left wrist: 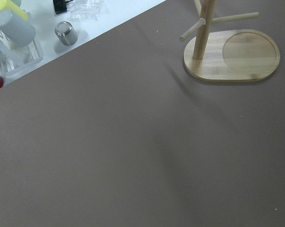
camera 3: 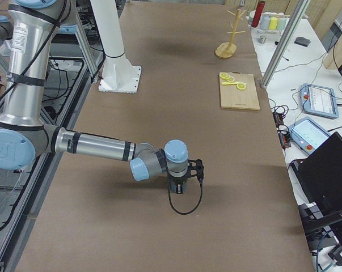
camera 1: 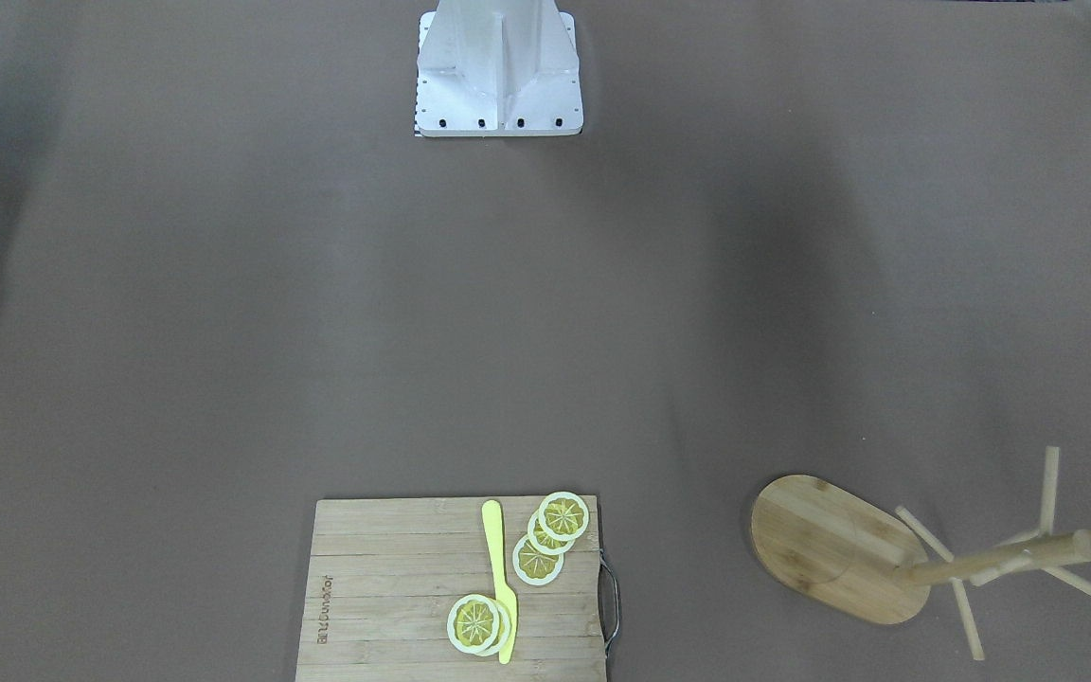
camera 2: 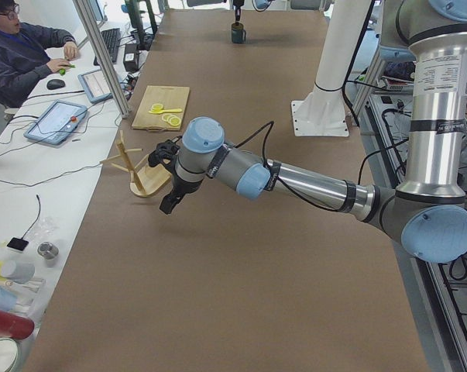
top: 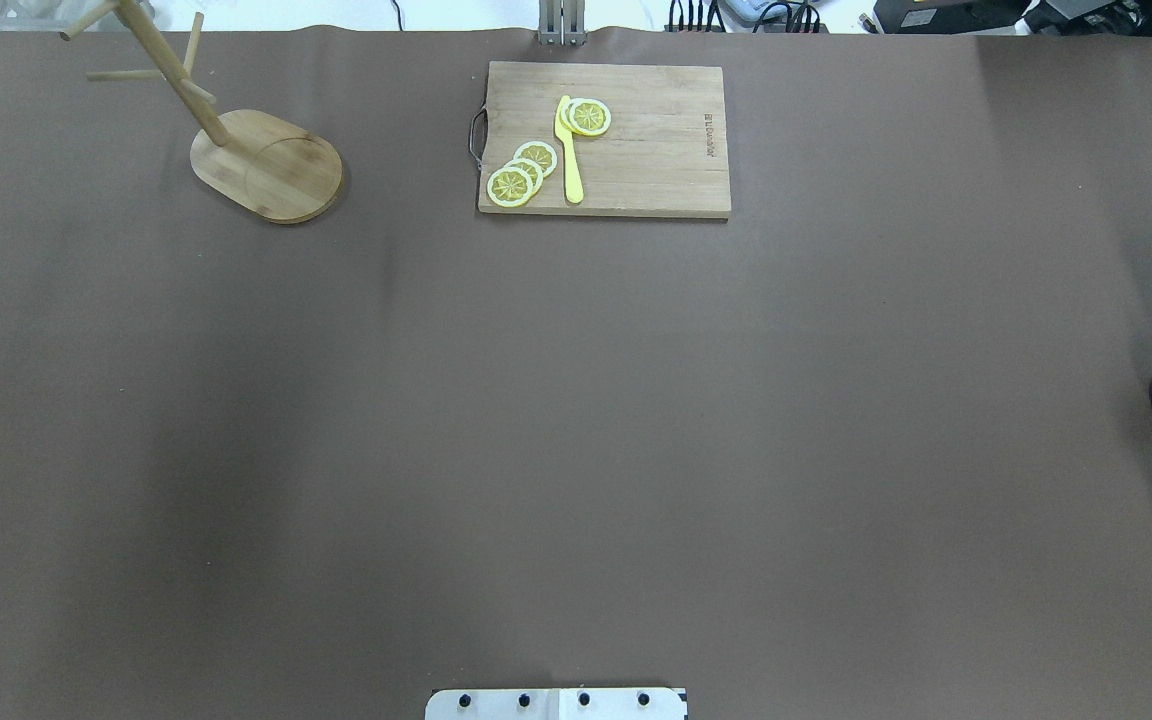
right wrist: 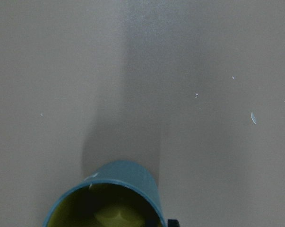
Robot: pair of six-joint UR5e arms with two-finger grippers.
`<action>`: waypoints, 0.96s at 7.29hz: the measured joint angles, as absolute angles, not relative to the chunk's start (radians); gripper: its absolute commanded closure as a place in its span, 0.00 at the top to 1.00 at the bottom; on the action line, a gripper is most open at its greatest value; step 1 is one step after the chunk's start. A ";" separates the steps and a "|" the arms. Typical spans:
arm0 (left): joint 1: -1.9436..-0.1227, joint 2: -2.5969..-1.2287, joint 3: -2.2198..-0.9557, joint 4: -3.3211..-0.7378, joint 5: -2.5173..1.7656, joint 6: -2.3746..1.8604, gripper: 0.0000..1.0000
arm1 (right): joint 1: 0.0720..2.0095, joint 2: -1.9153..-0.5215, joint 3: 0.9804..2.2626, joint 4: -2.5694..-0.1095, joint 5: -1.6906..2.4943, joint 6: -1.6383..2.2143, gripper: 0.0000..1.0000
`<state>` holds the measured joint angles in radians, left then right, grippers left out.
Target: Hang cup on storage rack
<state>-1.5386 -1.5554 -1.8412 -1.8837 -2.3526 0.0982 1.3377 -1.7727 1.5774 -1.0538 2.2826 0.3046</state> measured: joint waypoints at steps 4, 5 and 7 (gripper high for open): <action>-1.539 -1.555 -1.843 -1.884 -2.353 0.098 0.99 | 1.338 -1.766 1.612 -1.055 2.287 0.320 0.00; -1.539 -1.555 -1.843 -1.884 -2.353 0.098 0.99 | 1.338 -1.758 1.648 -1.056 2.296 0.383 0.00; -1.540 -1.554 -1.841 -1.884 -2.353 0.098 0.99 | 1.326 -1.713 1.753 -1.061 2.333 0.665 0.00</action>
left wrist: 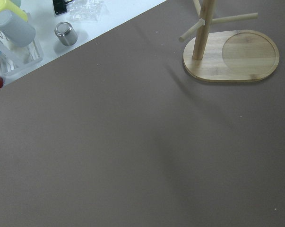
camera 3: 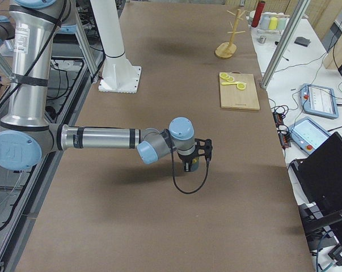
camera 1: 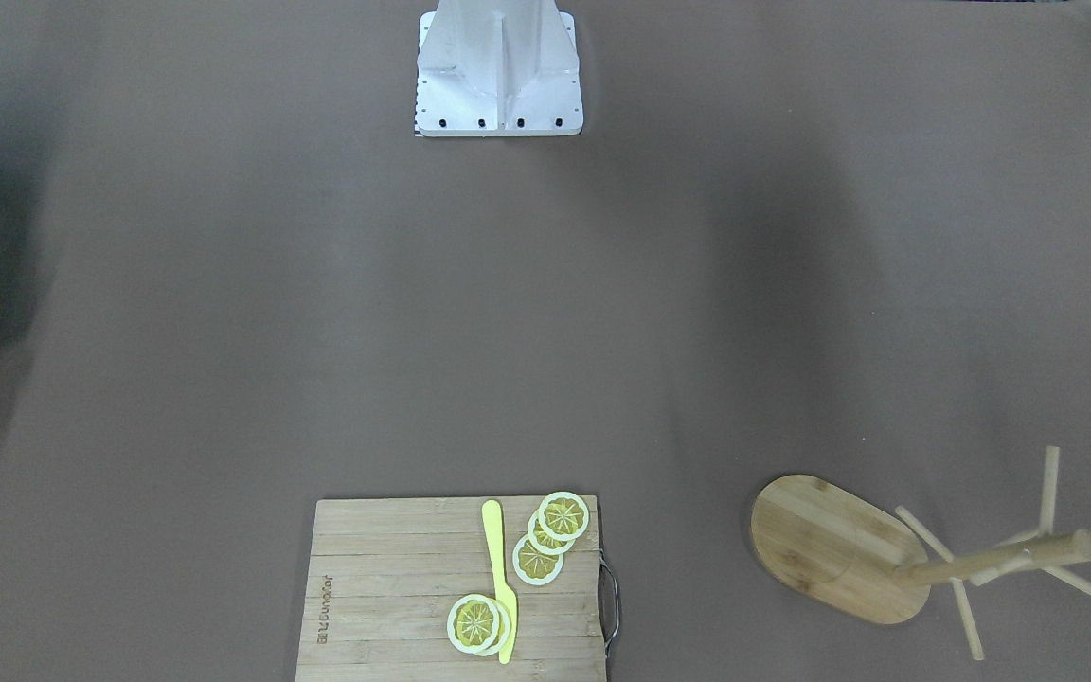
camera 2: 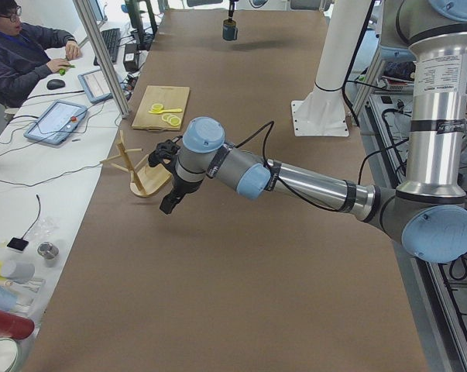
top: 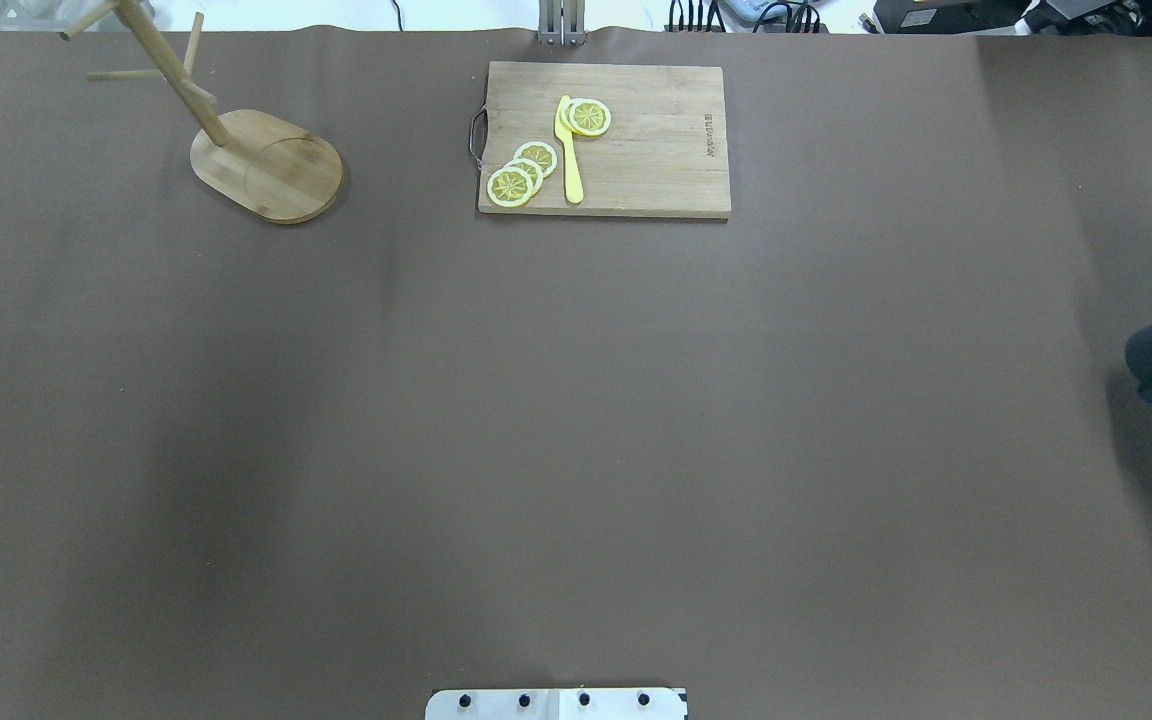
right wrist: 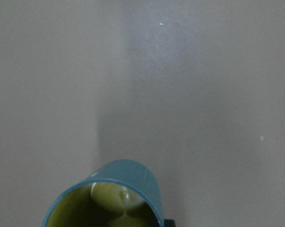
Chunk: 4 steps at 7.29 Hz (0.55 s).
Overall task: Hang cup on storage rack
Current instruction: 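Carry the blue mug with the right gripper toward the table center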
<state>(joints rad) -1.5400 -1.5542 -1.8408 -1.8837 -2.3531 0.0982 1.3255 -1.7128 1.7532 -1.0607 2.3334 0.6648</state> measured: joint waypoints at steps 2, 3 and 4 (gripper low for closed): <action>-1.539 -1.555 -1.839 -1.882 -2.353 0.097 0.99 | 1.230 -1.655 1.831 -1.067 2.331 0.922 0.00; -1.539 -1.556 -1.838 -1.881 -2.353 0.096 0.99 | 1.158 -1.604 1.845 -1.069 2.285 1.077 0.00; -1.539 -1.557 -1.838 -1.878 -2.353 0.095 0.99 | 1.075 -1.537 1.850 -1.091 2.207 1.235 0.00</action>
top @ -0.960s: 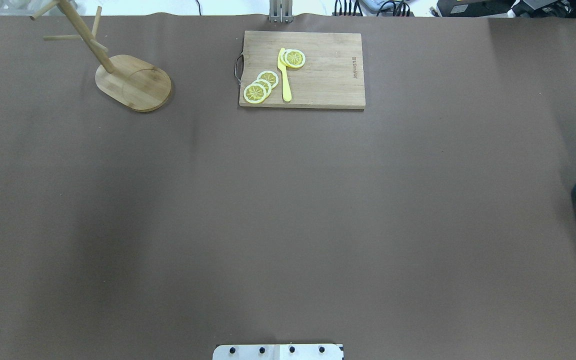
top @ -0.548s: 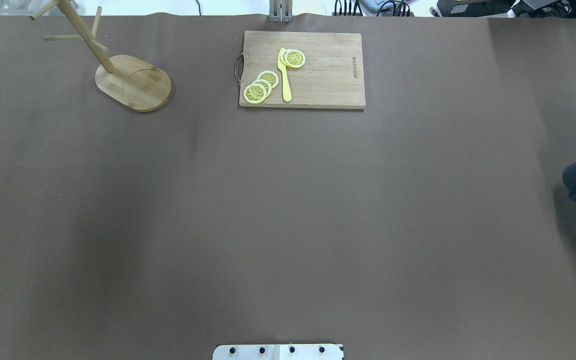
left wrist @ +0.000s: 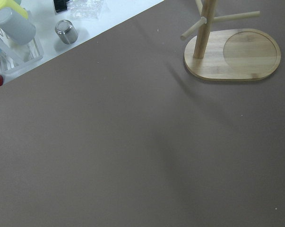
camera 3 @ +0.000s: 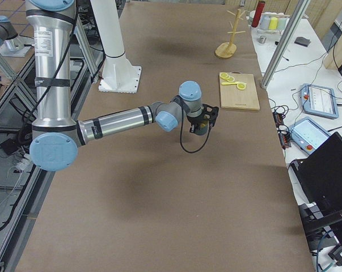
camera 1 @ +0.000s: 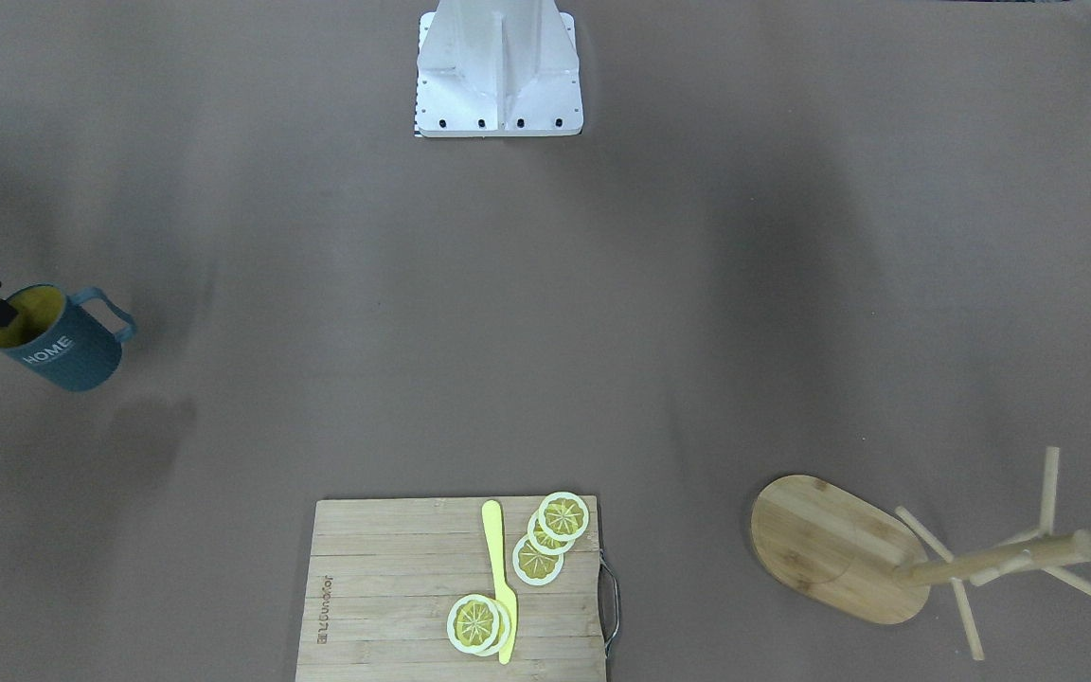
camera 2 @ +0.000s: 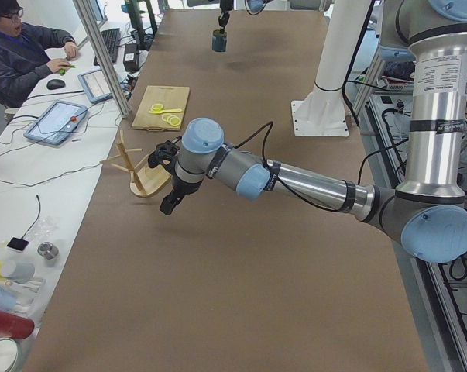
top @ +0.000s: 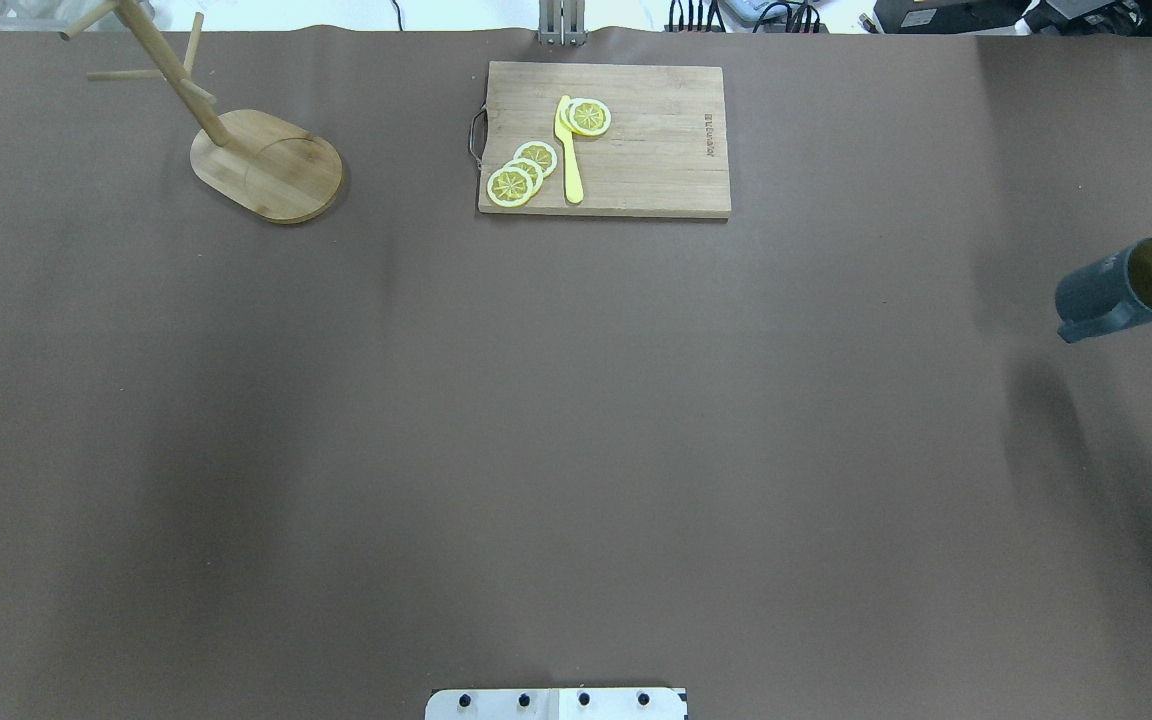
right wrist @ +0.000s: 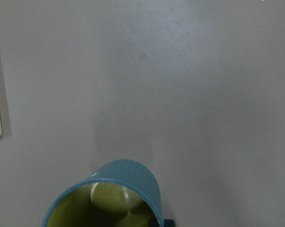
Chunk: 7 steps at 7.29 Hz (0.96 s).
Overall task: Hang cup on storage rack
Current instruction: 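Carry the blue mug with the right gripper toward the table center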
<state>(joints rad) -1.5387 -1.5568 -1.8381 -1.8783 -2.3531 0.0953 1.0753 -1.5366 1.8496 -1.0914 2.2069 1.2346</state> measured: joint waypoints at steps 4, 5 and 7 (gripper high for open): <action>-1.538 -1.565 -1.826 -1.873 -2.353 0.093 0.99 | 0.812 -1.114 1.852 -1.582 1.967 1.626 0.00; -1.538 -1.568 -1.820 -1.873 -2.353 0.093 0.99 | 0.758 -1.055 1.850 -1.630 1.933 1.706 0.00; -1.537 -1.569 -1.809 -1.876 -2.353 0.092 0.99 | 0.659 -0.941 1.822 -1.693 1.871 1.928 0.00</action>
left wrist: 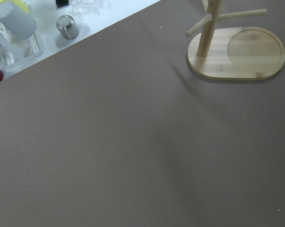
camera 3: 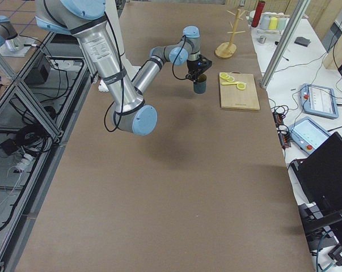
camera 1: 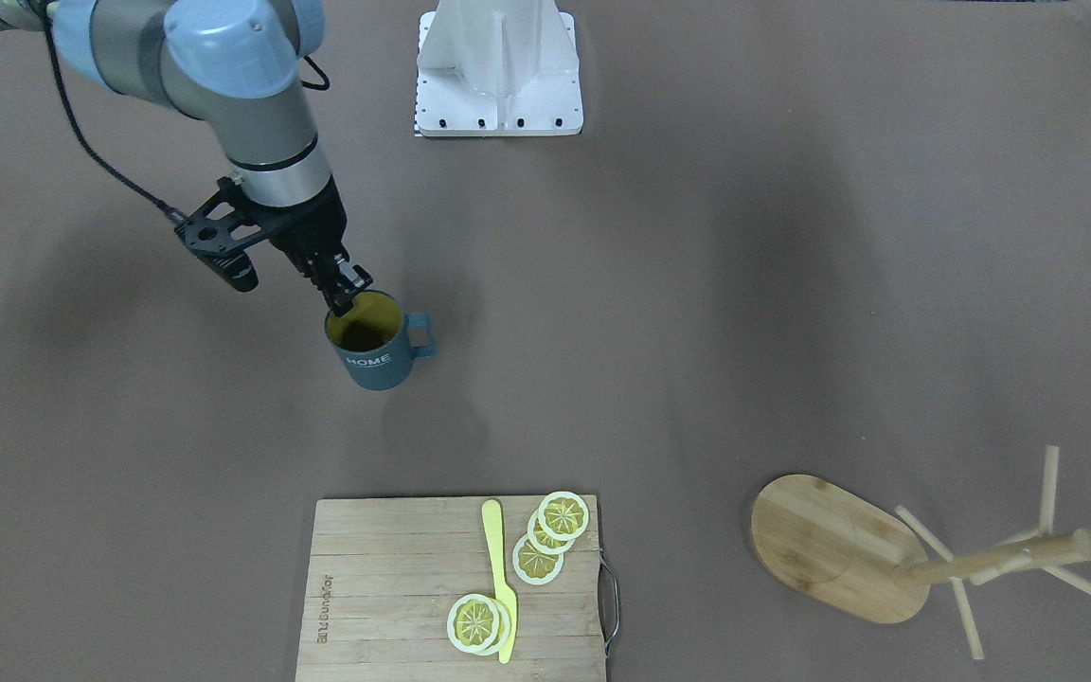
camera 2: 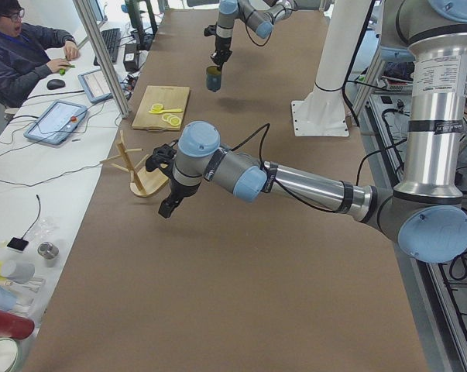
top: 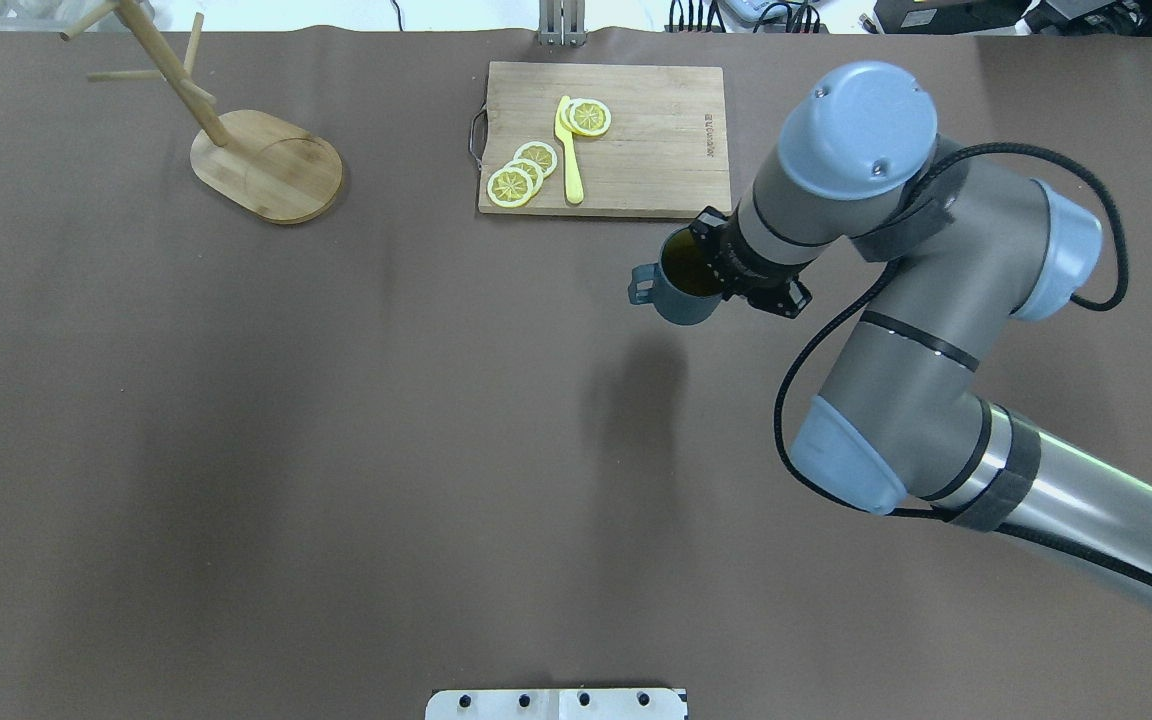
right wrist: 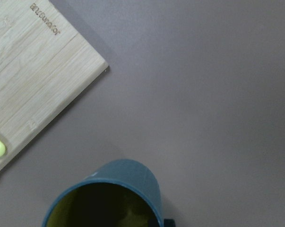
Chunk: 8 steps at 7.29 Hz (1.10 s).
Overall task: Hang cup on storage rack
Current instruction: 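Carry the blue mug with the right gripper toward the table center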
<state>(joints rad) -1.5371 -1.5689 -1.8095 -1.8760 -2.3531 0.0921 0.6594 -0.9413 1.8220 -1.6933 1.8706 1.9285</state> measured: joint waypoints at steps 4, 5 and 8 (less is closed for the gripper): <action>-1.537 -1.569 -1.788 -1.882 -2.353 0.094 0.99 | 0.572 -0.545 1.417 -1.748 1.849 2.443 0.00; -1.537 -1.569 -1.784 -1.883 -2.353 0.095 0.99 | 0.555 -0.486 1.339 -1.748 1.849 2.513 0.00; -1.537 -1.568 -1.782 -1.884 -2.353 0.095 0.99 | 0.497 -0.459 1.288 -1.742 1.827 2.573 0.00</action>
